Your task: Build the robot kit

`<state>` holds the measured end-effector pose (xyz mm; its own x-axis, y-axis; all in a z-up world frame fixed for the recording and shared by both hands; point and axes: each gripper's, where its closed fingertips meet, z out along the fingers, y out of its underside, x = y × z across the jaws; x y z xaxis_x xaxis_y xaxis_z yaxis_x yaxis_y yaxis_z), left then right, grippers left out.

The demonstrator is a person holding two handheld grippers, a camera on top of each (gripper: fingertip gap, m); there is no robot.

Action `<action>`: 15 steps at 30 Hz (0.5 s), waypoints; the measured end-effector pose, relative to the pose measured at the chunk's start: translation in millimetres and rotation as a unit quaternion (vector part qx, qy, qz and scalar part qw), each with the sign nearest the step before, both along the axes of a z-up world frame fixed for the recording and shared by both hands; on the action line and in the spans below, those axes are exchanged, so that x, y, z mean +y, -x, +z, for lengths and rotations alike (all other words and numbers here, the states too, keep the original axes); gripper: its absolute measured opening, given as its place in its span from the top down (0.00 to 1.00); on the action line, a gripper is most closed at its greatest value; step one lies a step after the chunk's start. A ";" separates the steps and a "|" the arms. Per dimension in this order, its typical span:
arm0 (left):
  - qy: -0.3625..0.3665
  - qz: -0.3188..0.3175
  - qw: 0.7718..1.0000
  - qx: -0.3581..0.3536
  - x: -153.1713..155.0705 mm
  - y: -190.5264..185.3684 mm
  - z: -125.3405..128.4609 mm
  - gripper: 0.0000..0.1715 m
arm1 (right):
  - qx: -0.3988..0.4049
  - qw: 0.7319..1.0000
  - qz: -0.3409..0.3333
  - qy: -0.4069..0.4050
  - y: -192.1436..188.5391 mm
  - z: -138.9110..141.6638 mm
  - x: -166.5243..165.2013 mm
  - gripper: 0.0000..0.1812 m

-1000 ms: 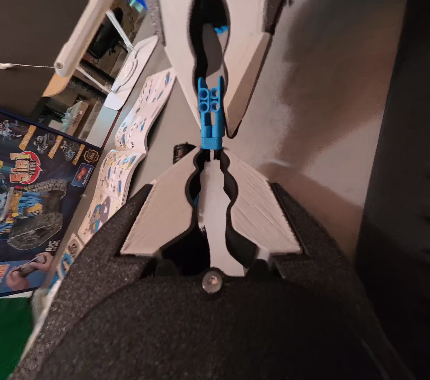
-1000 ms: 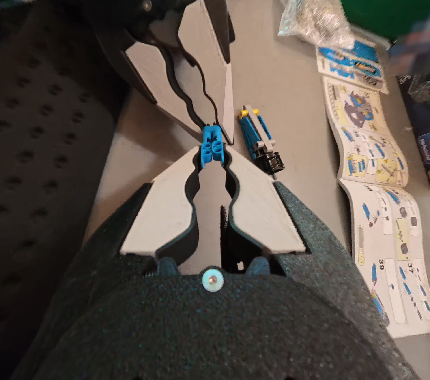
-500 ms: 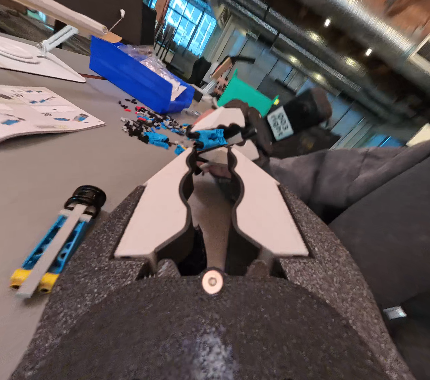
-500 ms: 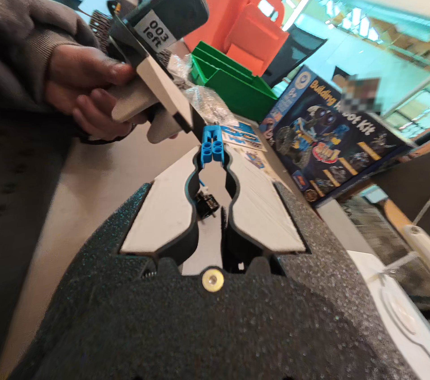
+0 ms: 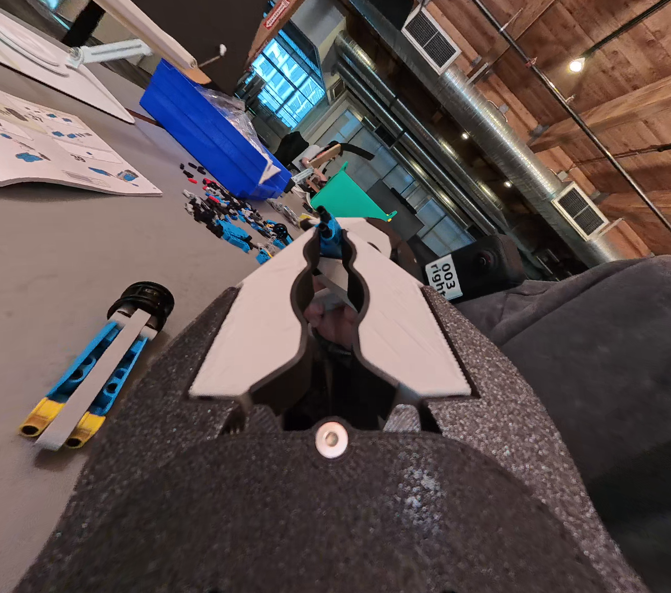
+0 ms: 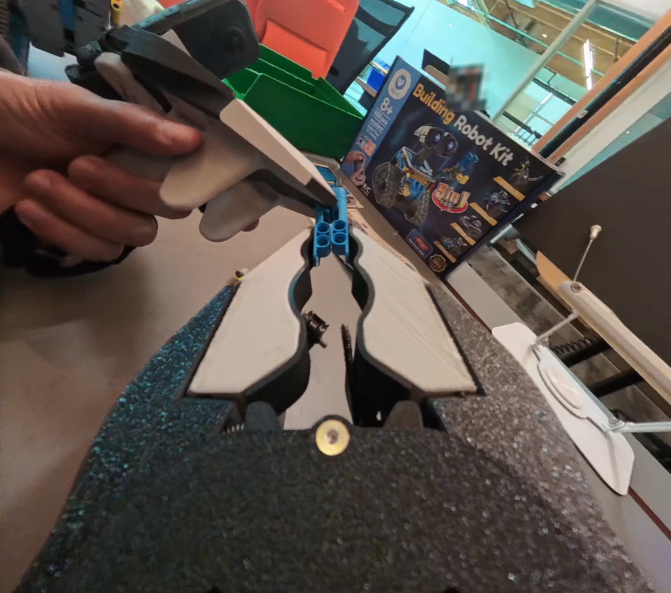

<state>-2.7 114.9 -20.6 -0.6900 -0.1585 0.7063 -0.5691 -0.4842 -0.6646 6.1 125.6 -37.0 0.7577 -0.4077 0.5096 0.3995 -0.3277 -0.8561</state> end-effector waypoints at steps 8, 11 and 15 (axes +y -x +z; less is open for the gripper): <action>-0.142 -0.118 0.981 0.059 -0.4 13.8 -55.2 0.95 | 0.198 0.940 0.246 0.130 51.6 -30.2 -18.8 0.65; -0.147 -0.183 0.969 0.071 -7.7 29.9 -62.1 0.95 | 0.154 0.918 0.275 0.239 53.9 -37.1 -26.2 0.59; -0.158 -0.208 0.962 0.083 -10.5 36.7 -68.0 0.95 | 0.107 0.898 0.292 0.312 52.6 -58.2 -21.9 0.56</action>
<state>-39.4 104.4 -88.6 -0.6225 -0.1177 0.7737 -0.7804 0.0197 -0.6249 -46.5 103.7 -95.2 0.8572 0.4049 0.3183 0.5074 -0.5583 -0.6564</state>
